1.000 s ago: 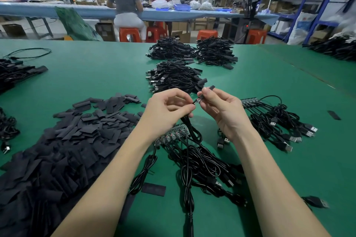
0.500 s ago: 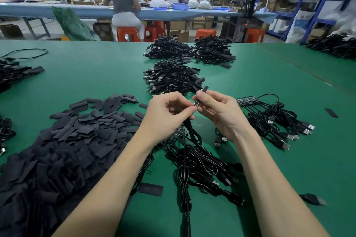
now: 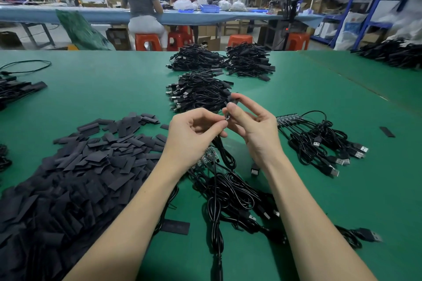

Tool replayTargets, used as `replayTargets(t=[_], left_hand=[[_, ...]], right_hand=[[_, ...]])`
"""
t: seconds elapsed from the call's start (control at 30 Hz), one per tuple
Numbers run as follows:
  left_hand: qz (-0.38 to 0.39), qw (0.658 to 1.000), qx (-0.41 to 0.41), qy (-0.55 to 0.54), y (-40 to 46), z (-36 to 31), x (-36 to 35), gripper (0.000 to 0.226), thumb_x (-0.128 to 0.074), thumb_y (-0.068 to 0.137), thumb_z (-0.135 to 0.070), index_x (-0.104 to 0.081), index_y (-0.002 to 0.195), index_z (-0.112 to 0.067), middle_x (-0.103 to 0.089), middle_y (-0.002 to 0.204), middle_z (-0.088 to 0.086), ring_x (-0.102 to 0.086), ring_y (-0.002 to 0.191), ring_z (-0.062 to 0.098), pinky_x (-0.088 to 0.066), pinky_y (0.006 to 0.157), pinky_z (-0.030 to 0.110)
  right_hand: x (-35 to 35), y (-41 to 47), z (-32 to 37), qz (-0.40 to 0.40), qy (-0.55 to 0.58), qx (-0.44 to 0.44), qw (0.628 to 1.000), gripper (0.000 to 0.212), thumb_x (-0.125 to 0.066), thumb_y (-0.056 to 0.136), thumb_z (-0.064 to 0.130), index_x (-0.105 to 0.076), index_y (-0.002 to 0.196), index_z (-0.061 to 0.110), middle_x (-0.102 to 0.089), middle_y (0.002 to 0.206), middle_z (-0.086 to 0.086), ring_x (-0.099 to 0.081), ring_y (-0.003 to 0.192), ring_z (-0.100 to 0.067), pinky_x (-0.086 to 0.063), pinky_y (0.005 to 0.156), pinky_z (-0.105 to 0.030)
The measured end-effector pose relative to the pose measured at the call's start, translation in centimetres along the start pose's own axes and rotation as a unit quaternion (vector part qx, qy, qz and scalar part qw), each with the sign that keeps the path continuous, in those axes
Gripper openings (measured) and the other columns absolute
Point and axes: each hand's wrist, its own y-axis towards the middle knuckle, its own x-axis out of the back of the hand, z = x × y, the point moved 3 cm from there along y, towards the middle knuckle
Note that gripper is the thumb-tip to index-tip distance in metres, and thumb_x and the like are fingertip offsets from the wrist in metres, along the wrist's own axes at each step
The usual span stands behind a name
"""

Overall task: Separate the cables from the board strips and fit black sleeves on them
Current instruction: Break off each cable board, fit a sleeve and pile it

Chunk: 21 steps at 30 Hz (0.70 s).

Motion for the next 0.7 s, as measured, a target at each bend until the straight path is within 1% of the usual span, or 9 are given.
replayTargets(t=[0.17,0.2,0.3,0.33,0.4,0.47,0.53,0.63,0.7], left_hand=[[-0.015,1.0,-0.014,-0.019,0.4,-0.2,0.4,0.007,-0.078,0.086,-0.009,-0.077,0.087,-0.016,-0.077,0.076,0.005,-0.076,0.073,0.02,-0.056,0.073,0.021],[-0.015,1.0,-0.015,-0.022,0.5,-0.2,0.5,0.008,-0.078,0.086,-0.01,-0.077,0.087,-0.017,-0.077,0.075,0.005,-0.076,0.072,0.02,-0.057,0.073,0.022],[-0.015,0.999,-0.008,-0.048,0.3,-0.2,0.3,0.011,-0.08,0.084,-0.008,-0.076,0.085,-0.019,-0.077,0.077,0.007,-0.076,0.073,0.023,-0.057,0.072,0.023],[-0.018,0.998,-0.006,-0.054,0.2,-0.2,0.2,0.012,-0.08,0.084,-0.007,-0.076,0.085,-0.019,-0.077,0.078,0.007,-0.076,0.073,0.024,-0.057,0.072,0.023],[-0.024,0.998,-0.007,-0.059,0.2,-0.1,0.2,0.013,-0.08,0.084,-0.007,-0.076,0.085,-0.02,-0.077,0.08,0.007,-0.077,0.075,0.025,-0.057,0.072,0.023],[-0.024,0.998,-0.006,-0.066,0.2,-0.1,0.2,0.012,-0.08,0.083,-0.007,-0.076,0.085,-0.018,-0.077,0.081,0.008,-0.077,0.075,0.025,-0.058,0.073,0.023],[-0.026,0.997,-0.004,-0.077,0.2,-0.1,0.1,0.011,-0.08,0.083,-0.006,-0.076,0.085,-0.016,-0.077,0.081,0.009,-0.077,0.075,0.026,-0.058,0.073,0.024],[-0.035,0.996,-0.005,-0.084,0.1,-0.2,-0.1,0.014,-0.079,0.083,-0.003,-0.076,0.083,-0.017,-0.077,0.08,0.008,-0.076,0.074,0.025,-0.057,0.073,0.024],[-0.044,0.995,-0.003,-0.088,0.1,-0.1,0.0,0.013,-0.079,0.083,-0.002,-0.075,0.083,-0.015,-0.077,0.079,0.008,-0.076,0.074,0.024,-0.057,0.073,0.023]], right_hand=[[-0.3,-0.4,-0.4,-0.016,0.005,0.007,1.0,0.017,-0.079,0.084,0.007,-0.078,0.099,0.014,-0.076,0.088,-0.013,-0.073,0.078,-0.021,-0.059,0.077,-0.029],[-0.4,-0.3,-0.3,-0.021,0.019,0.008,1.0,0.019,-0.08,0.082,0.009,-0.076,0.099,0.013,-0.076,0.088,-0.013,-0.073,0.078,-0.021,-0.059,0.076,-0.028],[-0.4,0.2,0.4,-0.012,0.068,-0.009,0.998,0.036,-0.079,0.078,0.018,-0.07,0.113,0.019,-0.077,0.097,-0.014,-0.073,0.08,-0.019,-0.058,0.073,-0.025],[-0.3,0.3,0.6,-0.003,0.065,-0.02,0.998,0.039,-0.078,0.078,0.019,-0.069,0.115,0.018,-0.076,0.099,-0.013,-0.073,0.082,-0.019,-0.058,0.074,-0.024],[0.0,0.4,1.0,0.015,0.054,-0.038,0.998,0.039,-0.078,0.075,0.017,-0.07,0.112,0.01,-0.076,0.097,-0.012,-0.072,0.083,-0.018,-0.059,0.077,-0.024],[0.3,0.5,1.1,0.024,0.047,-0.049,0.997,0.035,-0.08,0.072,0.016,-0.072,0.104,0.006,-0.076,0.094,-0.011,-0.072,0.082,-0.016,-0.058,0.078,-0.023],[0.3,0.4,1.1,0.023,0.051,-0.049,0.997,0.028,-0.08,0.072,0.016,-0.073,0.098,0.006,-0.075,0.09,-0.009,-0.071,0.08,-0.014,-0.058,0.077,-0.022],[-0.1,0.3,0.3,-0.017,0.084,-0.049,0.995,0.012,-0.075,0.084,0.007,-0.073,0.096,0.004,-0.076,0.086,-0.007,-0.071,0.075,-0.012,-0.058,0.073,-0.021],[-0.4,0.3,-0.2,-0.022,0.111,-0.057,0.992,0.008,-0.072,0.088,0.004,-0.073,0.096,0.004,-0.076,0.085,-0.007,-0.071,0.074,-0.011,-0.058,0.072,-0.02]])
